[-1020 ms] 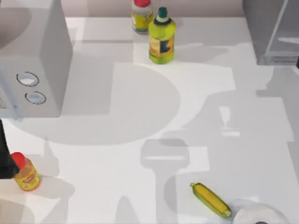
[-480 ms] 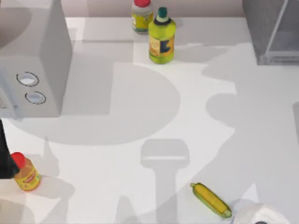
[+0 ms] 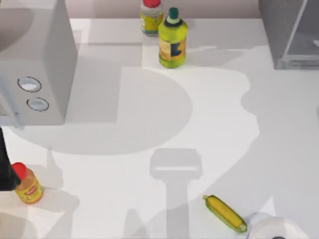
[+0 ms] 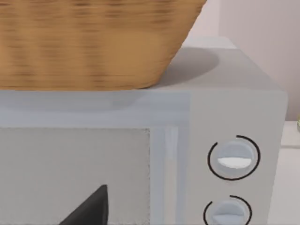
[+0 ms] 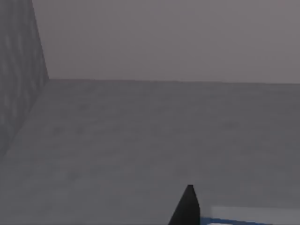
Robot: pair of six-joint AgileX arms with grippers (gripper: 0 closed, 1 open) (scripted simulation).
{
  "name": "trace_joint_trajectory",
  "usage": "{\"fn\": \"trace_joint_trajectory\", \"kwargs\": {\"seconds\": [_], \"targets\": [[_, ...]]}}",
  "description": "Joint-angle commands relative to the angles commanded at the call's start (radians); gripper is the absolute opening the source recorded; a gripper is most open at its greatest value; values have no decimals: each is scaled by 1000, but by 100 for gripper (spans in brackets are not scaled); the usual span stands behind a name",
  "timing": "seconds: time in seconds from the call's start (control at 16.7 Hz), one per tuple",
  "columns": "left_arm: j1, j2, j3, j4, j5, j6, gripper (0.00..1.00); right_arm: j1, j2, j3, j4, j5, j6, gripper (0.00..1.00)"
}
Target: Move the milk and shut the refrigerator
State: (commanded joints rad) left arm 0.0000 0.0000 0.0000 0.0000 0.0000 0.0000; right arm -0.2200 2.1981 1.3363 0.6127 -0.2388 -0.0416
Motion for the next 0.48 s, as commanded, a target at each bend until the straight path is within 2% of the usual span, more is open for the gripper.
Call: {"fn": "trace_joint_trajectory", "kwargs": {"seconds": [0.42,0.48], "targets": [[0,0,0,0,0,0,100,-5,4,4,-2,-2,-2,0],[0,0,0,0,0,0,100,-5,4,4,-2,-2,-2,8]]}}
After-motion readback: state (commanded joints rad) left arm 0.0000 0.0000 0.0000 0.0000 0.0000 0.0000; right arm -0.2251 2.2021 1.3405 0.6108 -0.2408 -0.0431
